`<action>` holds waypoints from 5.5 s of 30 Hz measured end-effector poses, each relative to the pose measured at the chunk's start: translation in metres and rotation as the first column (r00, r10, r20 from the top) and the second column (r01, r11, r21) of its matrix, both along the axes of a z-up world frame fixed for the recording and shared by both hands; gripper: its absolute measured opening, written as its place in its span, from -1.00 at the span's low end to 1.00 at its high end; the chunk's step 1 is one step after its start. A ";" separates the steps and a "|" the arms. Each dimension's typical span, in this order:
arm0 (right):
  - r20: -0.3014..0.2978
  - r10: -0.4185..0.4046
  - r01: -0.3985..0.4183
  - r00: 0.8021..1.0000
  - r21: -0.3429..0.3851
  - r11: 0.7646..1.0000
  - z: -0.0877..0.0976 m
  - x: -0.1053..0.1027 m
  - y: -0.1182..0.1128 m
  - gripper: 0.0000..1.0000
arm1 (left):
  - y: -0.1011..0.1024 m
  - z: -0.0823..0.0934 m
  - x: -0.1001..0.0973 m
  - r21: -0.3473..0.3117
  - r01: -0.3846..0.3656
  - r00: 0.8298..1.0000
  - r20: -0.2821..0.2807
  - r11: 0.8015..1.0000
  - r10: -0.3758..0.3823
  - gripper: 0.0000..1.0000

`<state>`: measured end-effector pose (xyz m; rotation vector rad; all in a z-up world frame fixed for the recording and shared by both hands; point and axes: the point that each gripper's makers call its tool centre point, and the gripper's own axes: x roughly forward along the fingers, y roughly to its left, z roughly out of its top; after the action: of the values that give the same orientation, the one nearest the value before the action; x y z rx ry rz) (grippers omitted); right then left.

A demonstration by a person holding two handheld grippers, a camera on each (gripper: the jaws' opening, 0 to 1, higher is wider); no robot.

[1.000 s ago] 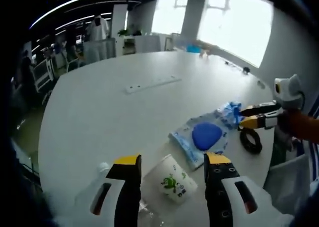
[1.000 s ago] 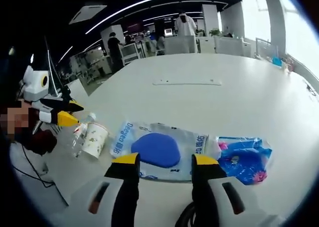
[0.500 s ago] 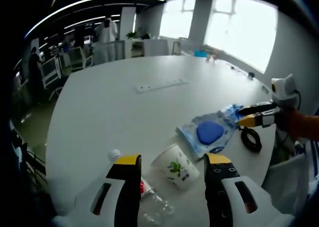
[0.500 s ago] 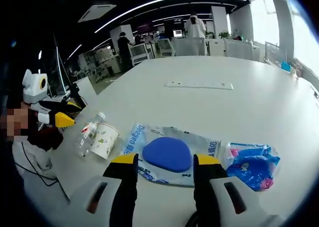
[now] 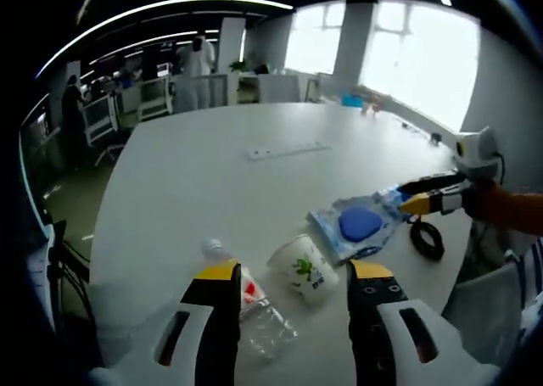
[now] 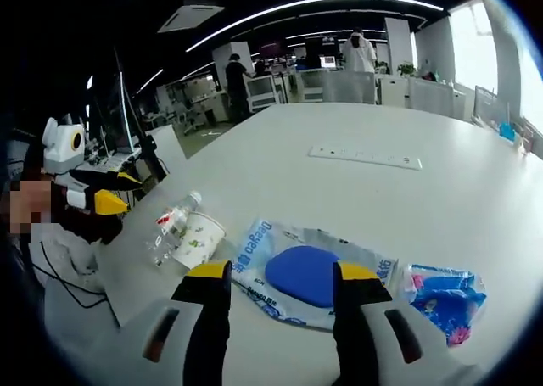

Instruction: Arrange the tabletop items into an orderly group along one side of the table until the central work area is clear of visible clutter.

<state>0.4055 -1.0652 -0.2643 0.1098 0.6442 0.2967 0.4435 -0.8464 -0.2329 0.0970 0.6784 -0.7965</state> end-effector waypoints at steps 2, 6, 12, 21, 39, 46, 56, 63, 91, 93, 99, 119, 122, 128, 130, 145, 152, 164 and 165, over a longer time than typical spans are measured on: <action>-0.004 0.019 -0.019 1.000 0.000 1.000 0.000 0.001 0.003 -0.04 | 0.003 0.000 -0.003 0.001 -0.007 1.000 0.001 1.000 0.007 -0.07; 0.002 0.044 -0.044 0.999 0.001 0.999 0.002 0.003 0.008 -0.02 | 0.007 0.003 -0.008 -0.010 -0.027 1.000 0.003 1.000 0.027 -0.08; 0.004 0.098 -0.098 0.995 0.002 0.995 0.004 0.005 0.019 -0.01 | 0.015 0.004 -0.015 -0.017 -0.052 0.999 0.003 0.999 0.052 -0.08; 0.013 0.166 -0.166 0.986 0.004 0.986 0.008 0.013 0.035 0.02 | 0.027 0.004 -0.020 -0.015 -0.080 0.997 0.003 0.997 0.081 -0.07; 0.020 0.276 -0.276 0.961 0.001 0.961 0.013 0.030 0.065 0.08 | 0.035 0.008 -0.028 -0.042 -0.113 0.994 0.001 0.993 0.114 -0.07; 0.029 0.321 -0.322 0.946 -0.002 0.947 0.018 0.040 0.075 0.12 | 0.038 0.007 -0.032 -0.048 -0.126 0.992 -0.003 0.991 0.126 -0.07; 0.017 0.393 -0.393 0.919 -0.003 0.919 0.014 0.049 0.095 0.17 | 0.042 0.010 -0.033 -0.058 -0.142 0.990 -0.006 0.988 0.142 -0.07; 0.010 0.429 -0.429 0.903 -0.011 0.903 0.011 0.055 0.103 0.17 | 0.041 0.011 -0.035 -0.066 -0.145 0.989 -0.006 0.987 0.145 -0.07; -0.012 0.607 -0.607 0.794 -0.046 0.793 0.007 0.087 0.139 0.15 | 0.048 0.001 -0.036 -0.072 -0.172 0.985 -0.029 0.982 0.171 -0.09; -0.014 0.614 -0.614 0.789 -0.041 0.788 0.006 0.088 0.141 0.15 | 0.048 0.001 -0.035 -0.075 -0.175 0.984 -0.030 0.982 0.173 -0.09; -0.041 0.665 -0.666 0.746 -0.047 0.745 -0.002 0.086 0.151 0.12 | 0.047 -0.001 -0.033 -0.078 -0.177 0.984 -0.033 0.981 0.175 -0.10; -0.156 0.817 -0.830 0.554 -0.037 0.556 -0.028 0.078 0.168 0.03 | 0.052 -0.011 -0.032 -0.086 -0.200 0.979 -0.058 0.976 0.195 -0.13; -0.173 0.830 -0.845 0.530 -0.028 0.534 -0.032 0.078 0.168 0.01 | 0.052 -0.011 -0.031 -0.088 -0.203 0.978 -0.058 0.975 0.199 -0.13; -0.198 0.849 -0.865 0.490 0.015 0.502 -0.039 0.072 0.169 -0.03 | 0.051 -0.014 -0.030 -0.089 -0.206 0.978 -0.063 0.975 0.201 -0.15; -0.207 0.854 -0.871 0.478 0.013 0.491 -0.042 0.071 0.168 -0.05 | 0.051 -0.014 -0.029 -0.093 -0.205 0.978 -0.064 0.974 0.200 -0.16; -0.246 0.871 -0.892 0.426 0.045 0.450 -0.054 0.065 0.165 -0.27 | 0.048 -0.019 -0.029 -0.095 -0.206 0.977 -0.074 0.974 0.199 -0.19; -0.255 0.879 -0.901 0.402 0.057 0.429 -0.056 0.061 0.166 -0.42 | 0.046 -0.022 -0.030 -0.096 -0.202 0.977 -0.081 0.975 0.195 -0.20; -0.250 0.893 -0.916 0.374 0.051 0.398 -0.054 0.057 0.170 -0.57 | 0.044 -0.023 -0.030 -0.104 -0.199 0.978 -0.085 0.974 0.191 -0.23; -0.245 0.898 -0.920 0.366 0.049 0.389 -0.053 0.055 0.171 -0.61 | 0.044 -0.023 -0.030 -0.102 -0.199 0.978 -0.086 0.975 0.191 -0.23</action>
<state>0.4609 -0.8942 -0.3170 -0.3560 0.9191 1.3905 0.4134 -0.8025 -0.2557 -0.0989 0.7022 -0.6491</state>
